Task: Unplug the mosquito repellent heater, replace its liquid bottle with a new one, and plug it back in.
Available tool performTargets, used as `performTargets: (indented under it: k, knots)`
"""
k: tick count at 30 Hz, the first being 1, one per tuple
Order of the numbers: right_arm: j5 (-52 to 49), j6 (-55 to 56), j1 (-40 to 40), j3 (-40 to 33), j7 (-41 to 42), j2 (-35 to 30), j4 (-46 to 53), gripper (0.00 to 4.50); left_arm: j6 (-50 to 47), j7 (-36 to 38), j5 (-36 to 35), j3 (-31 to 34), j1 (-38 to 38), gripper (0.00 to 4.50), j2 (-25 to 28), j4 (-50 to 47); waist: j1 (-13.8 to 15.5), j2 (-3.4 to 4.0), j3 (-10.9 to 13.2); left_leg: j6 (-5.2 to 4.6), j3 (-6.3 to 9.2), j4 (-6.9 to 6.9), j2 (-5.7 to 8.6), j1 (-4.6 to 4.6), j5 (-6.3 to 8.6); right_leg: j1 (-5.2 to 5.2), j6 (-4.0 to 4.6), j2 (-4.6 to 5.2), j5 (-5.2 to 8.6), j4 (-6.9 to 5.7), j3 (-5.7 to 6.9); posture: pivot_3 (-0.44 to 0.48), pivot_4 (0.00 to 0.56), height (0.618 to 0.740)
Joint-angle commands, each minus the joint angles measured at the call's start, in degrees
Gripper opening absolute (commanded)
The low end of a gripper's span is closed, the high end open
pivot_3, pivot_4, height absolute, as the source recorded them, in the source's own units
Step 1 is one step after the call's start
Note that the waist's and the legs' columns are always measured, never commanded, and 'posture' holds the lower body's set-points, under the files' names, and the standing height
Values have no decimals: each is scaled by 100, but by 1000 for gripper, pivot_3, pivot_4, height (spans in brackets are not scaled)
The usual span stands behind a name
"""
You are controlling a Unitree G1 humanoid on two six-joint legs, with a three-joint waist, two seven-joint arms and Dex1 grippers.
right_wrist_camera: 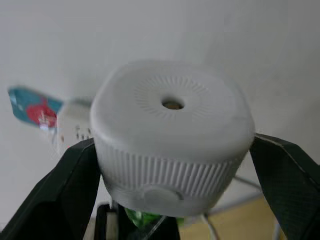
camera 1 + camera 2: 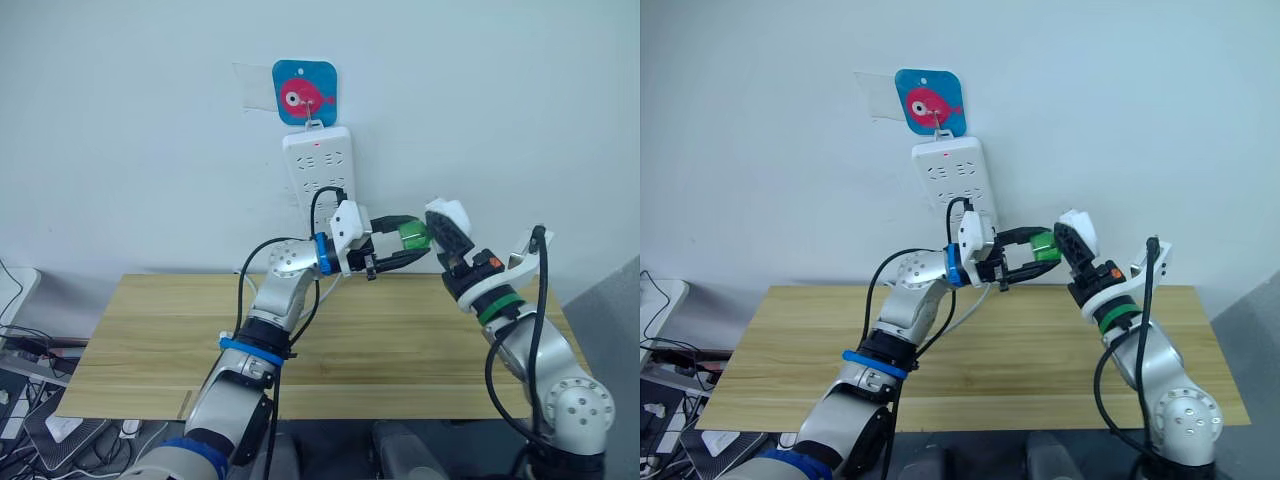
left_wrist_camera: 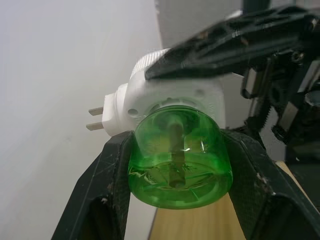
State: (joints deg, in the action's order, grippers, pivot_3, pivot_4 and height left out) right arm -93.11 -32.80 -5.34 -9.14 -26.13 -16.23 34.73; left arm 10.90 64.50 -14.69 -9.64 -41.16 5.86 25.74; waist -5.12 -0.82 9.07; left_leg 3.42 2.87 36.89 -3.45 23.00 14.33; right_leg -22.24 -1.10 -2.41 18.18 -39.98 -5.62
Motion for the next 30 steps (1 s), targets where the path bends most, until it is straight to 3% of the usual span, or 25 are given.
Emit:
performTargets:
  k: [1,6,9,12,18,30]
  knots:
    - [-1285,-435,-41,-349,301,-822,-241,4449,345,635,-210,54,-193,2251,166,158,1,0,0,0,0,2,0,-1,0,1,0,0,0,0,0,-76,143,740]
    - [-1989,-1937,-169,-808,1684,-1912,-1308,4449,629,1553,-375,35,-231,2251,450,303,12,-6,5,-1,0,2,1,-1,0,5,0,0,0,2,2,-59,149,740]
    - [-1989,-2940,-233,-717,2682,-2521,-1827,4449,935,1874,-314,-55,-226,2251,505,303,34,0,9,-2,2,-3,-1,-2,1,4,1,-3,0,3,4,-41,152,740]
    - [-1989,-3477,-579,-513,3178,-2811,-2300,4449,1223,2059,-234,-110,-214,2251,509,327,32,-5,13,-3,1,-2,-2,-2,1,4,1,-3,0,4,2,-20,154,740]
    - [-1989,-3820,-1168,-244,3267,-2786,-2830,4449,1555,2066,-141,-204,-118,2251,535,147,79,-7,17,-3,3,4,-2,-3,1,6,-1,-5,-1,2,3,9,156,740]
    - [-1989,-3927,-1254,-203,3212,-2785,-3017,4449,1700,1919,-32,-222,-181,2251,611,289,309,-8,17,-6,3,6,-3,0,2,4,0,-4,-1,5,4,19,156,740]
